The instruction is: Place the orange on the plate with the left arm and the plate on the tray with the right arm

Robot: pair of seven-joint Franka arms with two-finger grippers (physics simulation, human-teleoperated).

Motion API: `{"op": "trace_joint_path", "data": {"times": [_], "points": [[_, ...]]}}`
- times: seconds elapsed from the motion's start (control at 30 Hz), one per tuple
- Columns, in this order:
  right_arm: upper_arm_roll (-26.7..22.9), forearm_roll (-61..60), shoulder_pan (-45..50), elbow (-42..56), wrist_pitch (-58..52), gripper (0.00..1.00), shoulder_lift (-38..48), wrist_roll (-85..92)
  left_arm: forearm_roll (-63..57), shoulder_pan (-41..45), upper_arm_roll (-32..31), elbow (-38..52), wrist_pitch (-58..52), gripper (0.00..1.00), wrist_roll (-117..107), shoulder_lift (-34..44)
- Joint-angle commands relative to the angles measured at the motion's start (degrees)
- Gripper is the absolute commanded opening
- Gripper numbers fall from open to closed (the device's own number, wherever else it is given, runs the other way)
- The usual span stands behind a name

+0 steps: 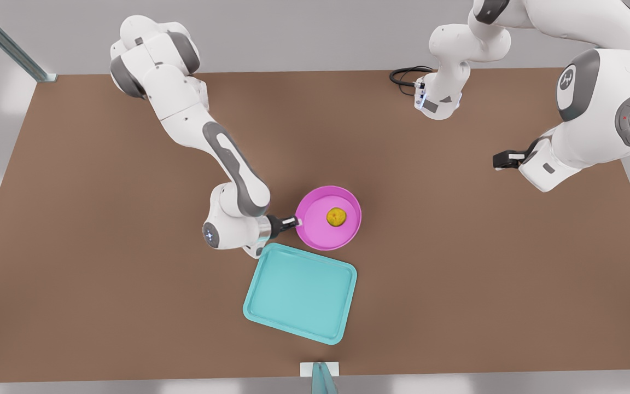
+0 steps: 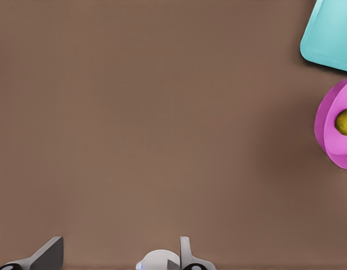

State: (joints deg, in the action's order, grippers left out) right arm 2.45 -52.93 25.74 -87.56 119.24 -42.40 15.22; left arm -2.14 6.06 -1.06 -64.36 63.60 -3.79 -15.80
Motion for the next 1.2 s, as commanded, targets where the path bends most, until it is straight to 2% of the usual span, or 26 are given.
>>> {"op": "trace_joint_path", "data": {"times": [0.0,0.23,0.4,0.63,0.67,0.7,0.93,0.97,1.03,1.07,1.1,1.13,1.17], "points": [[0.01,-0.33,-1.92,1.25,-1.29,0.21,-0.23,-0.19,0.11,0.0,-0.08,0.02,-0.05,1.0,0.1,0.07],[-0.08,-0.16,-9.83,7.05,-1.21,0.21,-4.18,-0.19,0.11,-0.09,-0.08,0.02,-0.05,1.0,0.27,-0.02],[-0.43,0.11,-11.15,16.28,-1.21,0.21,-11.13,-0.45,0.11,0.0,-0.08,0.02,-0.58,1.0,0.1,0.25],[-0.6,0.55,-13.08,20.59,-1.21,0.21,-14.56,-0.28,0.11,-0.09,0.09,0.02,-0.58,1.0,0.36,-0.02],[-0.6,0.55,-13.35,20.59,-1.21,0.43,-14.56,-0.28,0.11,0.0,0.09,0.02,-0.58,1.0,0.36,-0.02],[-0.6,0.55,-13.35,20.59,-1.47,1.0,-14.56,-0.28,0.11,-0.09,0.09,0.02,-0.58,1.0,0.36,-0.02],[-0.6,0.46,-11.15,23.05,-4.46,1.0,-12.89,-1.33,0.11,0.0,0.09,0.02,-0.41,1.0,0.19,-0.28],[-3.85,3.0,-13.96,25.85,-12.35,1.0,-12.18,-0.89,0.11,0.0,0.01,0.11,-0.49,1.0,0.1,-0.19],[-10.97,20.48,-21.25,36.49,-40.56,1.0,-11.22,3.67,0.03,0.0,-0.17,-0.07,-0.58,1.0,0.19,-0.11],[-13.87,31.37,-24.77,38.08,-45.68,1.0,-7.53,9.21,-0.06,0.0,-0.35,-0.06,-0.58,1.0,-0.08,-0.28],[-16.16,43.59,-24.6,37.9,-45.86,1.0,-3.84,12.91,0.03,0.0,-0.43,0.02,-0.49,1.0,0.27,-0.46],[-16.07,57.4,-23.81,37.99,-45.59,1.0,-0.94,13.35,0.03,-0.09,-0.43,0.11,-0.49,1.0,0.36,-0.54],[-15.99,60.22,-23.54,38.08,-46.2,1.0,2.56,13.26,0.03,-0.09,-0.43,0.02,-0.58,1.0,0.36,-0.54]]}}
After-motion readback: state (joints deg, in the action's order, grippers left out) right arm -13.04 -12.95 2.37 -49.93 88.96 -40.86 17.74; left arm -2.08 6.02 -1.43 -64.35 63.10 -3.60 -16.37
